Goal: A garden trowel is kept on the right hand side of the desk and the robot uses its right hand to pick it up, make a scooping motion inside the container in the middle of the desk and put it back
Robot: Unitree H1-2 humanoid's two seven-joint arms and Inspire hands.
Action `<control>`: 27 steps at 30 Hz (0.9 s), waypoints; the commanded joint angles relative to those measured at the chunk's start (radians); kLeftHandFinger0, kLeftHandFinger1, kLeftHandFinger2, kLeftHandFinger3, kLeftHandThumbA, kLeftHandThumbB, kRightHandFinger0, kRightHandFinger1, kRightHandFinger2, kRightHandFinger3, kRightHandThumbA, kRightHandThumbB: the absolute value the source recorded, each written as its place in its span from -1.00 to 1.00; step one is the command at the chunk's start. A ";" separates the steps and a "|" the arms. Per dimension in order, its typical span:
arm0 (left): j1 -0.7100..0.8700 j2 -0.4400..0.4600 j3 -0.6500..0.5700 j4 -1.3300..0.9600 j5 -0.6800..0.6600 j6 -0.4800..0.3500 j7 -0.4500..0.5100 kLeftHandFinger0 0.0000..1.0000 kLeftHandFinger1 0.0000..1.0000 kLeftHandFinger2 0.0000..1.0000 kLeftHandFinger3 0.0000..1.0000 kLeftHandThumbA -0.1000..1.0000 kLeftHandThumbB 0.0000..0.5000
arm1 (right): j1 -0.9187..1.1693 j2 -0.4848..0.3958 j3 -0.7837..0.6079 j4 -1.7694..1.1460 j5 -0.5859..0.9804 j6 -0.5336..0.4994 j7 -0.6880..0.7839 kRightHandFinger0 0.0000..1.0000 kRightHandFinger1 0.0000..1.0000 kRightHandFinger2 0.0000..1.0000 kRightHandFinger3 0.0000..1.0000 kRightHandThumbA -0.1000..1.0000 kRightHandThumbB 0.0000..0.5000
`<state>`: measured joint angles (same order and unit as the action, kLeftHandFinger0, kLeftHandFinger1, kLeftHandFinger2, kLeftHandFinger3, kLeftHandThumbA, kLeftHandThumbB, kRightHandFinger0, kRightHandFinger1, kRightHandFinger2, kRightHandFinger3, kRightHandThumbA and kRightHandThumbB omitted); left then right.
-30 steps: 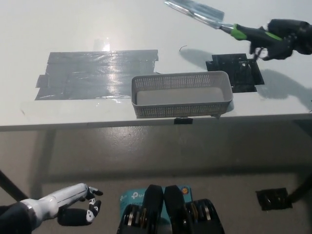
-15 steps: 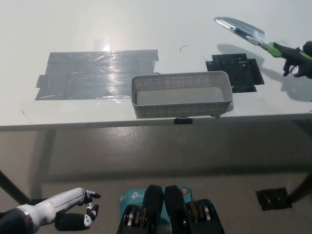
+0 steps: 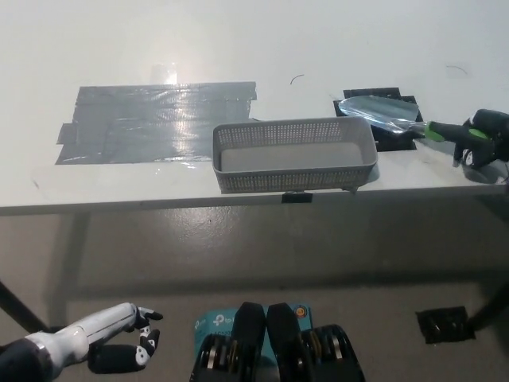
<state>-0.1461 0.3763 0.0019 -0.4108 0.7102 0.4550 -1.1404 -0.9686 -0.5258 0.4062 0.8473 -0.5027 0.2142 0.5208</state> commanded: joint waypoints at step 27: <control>0.017 0.012 0.018 -0.028 0.019 0.015 -0.093 1.00 0.96 0.95 1.00 1.00 -0.94 | -0.072 -0.074 0.180 -0.171 -0.164 0.125 0.126 1.00 1.00 1.00 1.00 0.74 1.00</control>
<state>-0.1317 0.3695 0.0146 -0.4130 0.7237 0.4550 -1.1405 -1.0146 -0.5558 0.5948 0.7378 -0.6436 0.3196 0.6067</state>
